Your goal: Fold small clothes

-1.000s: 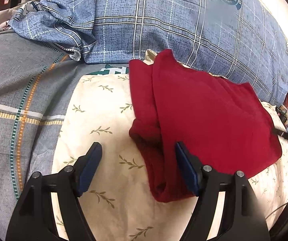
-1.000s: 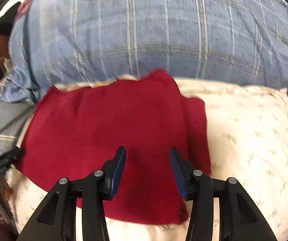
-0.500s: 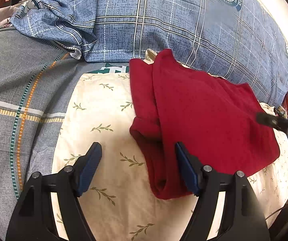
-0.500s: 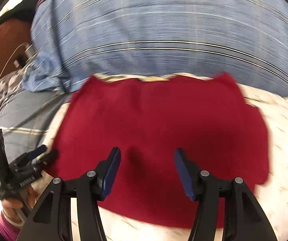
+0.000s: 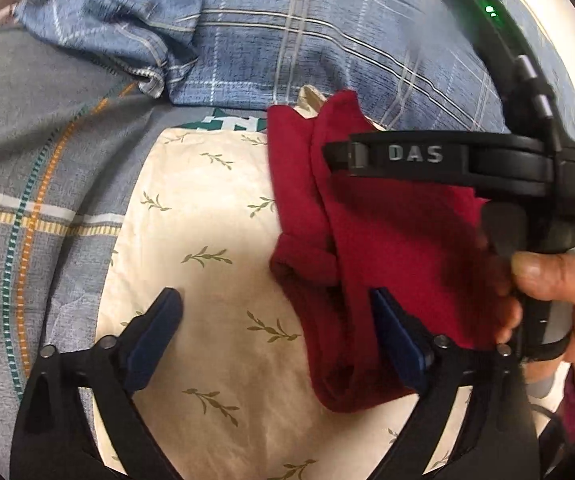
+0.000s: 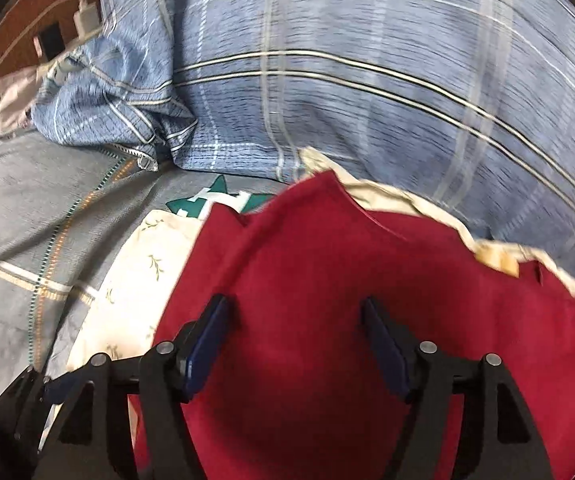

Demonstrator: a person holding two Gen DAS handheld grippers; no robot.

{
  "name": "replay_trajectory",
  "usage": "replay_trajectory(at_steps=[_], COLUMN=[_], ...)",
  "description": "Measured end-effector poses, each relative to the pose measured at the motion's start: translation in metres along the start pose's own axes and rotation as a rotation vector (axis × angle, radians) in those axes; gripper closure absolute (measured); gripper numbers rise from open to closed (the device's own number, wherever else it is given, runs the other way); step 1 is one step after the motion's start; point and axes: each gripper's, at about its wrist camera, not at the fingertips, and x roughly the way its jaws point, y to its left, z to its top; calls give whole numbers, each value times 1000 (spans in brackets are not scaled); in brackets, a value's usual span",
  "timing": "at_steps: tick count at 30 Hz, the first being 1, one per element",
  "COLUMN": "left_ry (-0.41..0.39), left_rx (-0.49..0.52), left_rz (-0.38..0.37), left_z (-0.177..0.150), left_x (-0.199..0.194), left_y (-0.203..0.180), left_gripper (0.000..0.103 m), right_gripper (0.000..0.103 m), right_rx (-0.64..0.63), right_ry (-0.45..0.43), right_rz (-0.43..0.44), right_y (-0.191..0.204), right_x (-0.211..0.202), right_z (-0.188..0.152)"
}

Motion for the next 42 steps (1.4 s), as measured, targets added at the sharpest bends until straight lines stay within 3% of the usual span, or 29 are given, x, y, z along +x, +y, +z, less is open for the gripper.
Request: replay_trajectory(at_steps=[3, 5, 9, 13, 19, 21, 25, 26, 29, 32, 37, 42], left_ry=[11, 4, -2, -4, -6, -5, -15, -20, -38, -40, -53, -30], left_rx=[-56, -57, -45, -46, -43, -44, -47, -53, -75, -61, -11, -85], left_rz=[-8, -11, -4, -5, -1, -2, -17, -33, -128, -213, -230, -271], left_z=[1, 0, -2, -4, -4, -3, -2, -1, 1, 3, 10, 18], left_x=[2, 1, 1, 1, 5, 6, 5, 4, 1, 1, 7, 22], left_y=[10, 10, 9, 9, 11, 12, 13, 13, 13, 6, -10, 2], left_gripper=[0, 0, 0, 0, 0, 0, 0, 0, 0, 0, 0, 2], right_gripper=[31, 32, 30, 17, 17, 24, 53, 65, 82, 86, 88, 88], right_rx=[9, 52, 30, 16, -50, -58, -71, -67, -59, -49, -18, -2], right_ry=[-3, 14, 61, 112, 75, 65, 34, 29, 4, -21, -30, -28], right_rz=[17, 106, 44, 43, -50, -53, -34, -18, 58, 94, 146, 181], right_y=[2, 1, 14, 23, 37, 37, 26, 22, 11, 2, -11, -17], right_x=[1, -1, 7, 24, 34, 33, 19, 16, -5, -22, -41, -54], right_z=[7, 13, 26, 28, 22, 21, 12, 12, 6, 3, 6, -2])
